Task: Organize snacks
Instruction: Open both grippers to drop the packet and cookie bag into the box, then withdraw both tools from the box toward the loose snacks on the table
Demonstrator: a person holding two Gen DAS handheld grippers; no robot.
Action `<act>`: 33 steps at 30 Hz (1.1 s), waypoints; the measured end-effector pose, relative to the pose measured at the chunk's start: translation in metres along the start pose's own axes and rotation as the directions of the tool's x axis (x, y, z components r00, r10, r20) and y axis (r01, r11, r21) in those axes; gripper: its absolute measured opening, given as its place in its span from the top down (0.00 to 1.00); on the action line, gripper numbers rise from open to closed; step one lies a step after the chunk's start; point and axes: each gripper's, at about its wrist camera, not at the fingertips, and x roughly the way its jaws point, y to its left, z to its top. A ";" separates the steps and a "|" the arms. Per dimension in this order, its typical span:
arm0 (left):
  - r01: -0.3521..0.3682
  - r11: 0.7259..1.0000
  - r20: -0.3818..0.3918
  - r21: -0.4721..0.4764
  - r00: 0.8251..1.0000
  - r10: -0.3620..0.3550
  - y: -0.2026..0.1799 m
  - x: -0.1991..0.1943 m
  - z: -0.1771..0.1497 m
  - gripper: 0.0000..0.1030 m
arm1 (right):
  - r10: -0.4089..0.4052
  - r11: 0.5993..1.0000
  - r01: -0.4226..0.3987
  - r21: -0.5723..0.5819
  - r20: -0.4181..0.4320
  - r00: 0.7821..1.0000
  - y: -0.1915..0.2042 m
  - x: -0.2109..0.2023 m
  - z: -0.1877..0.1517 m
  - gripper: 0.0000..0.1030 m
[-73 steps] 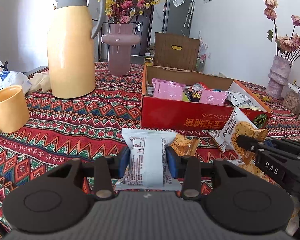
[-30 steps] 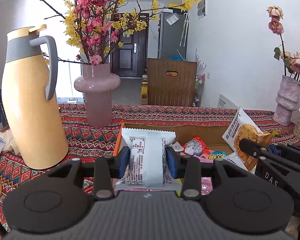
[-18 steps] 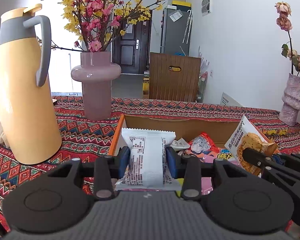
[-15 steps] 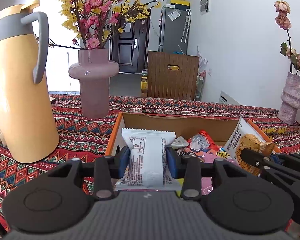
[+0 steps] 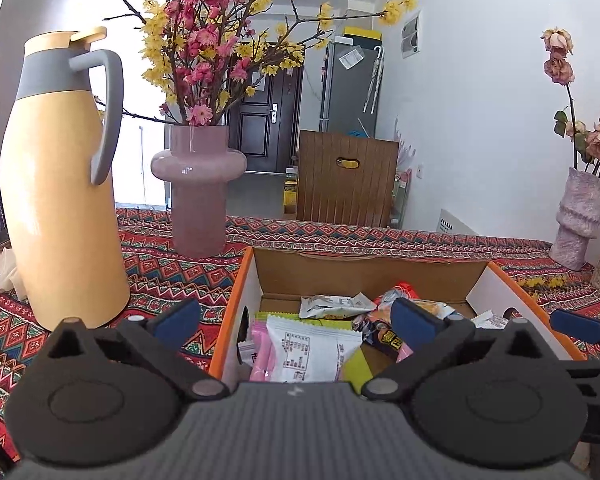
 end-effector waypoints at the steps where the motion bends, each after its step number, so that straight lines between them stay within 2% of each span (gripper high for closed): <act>1: 0.001 1.000 0.001 -0.001 1.000 -0.001 0.000 0.000 0.000 0.00 | 0.002 1.000 -0.002 -0.003 -0.002 1.000 0.000 0.000 0.000 0.00; 11: 0.006 1.000 -0.002 -0.015 1.000 -0.006 0.000 -0.004 0.000 0.00 | 0.003 1.000 -0.003 -0.006 -0.009 1.000 0.003 -0.002 -0.001 0.00; 18: 0.005 1.000 0.061 -0.016 0.998 -0.004 -0.007 -0.032 0.011 0.00 | 0.020 1.000 -0.020 -0.023 0.033 0.999 0.008 -0.015 0.002 0.00; 25: 0.009 0.999 0.058 -0.034 0.998 -0.007 -0.004 -0.055 0.017 0.00 | 0.019 0.999 -0.017 -0.047 0.047 0.999 0.017 -0.030 0.007 0.00; 33: -0.004 1.000 0.053 -0.019 0.999 0.005 0.008 -0.089 0.006 0.00 | 0.025 0.999 -0.023 -0.041 0.043 0.999 0.024 -0.068 0.003 0.00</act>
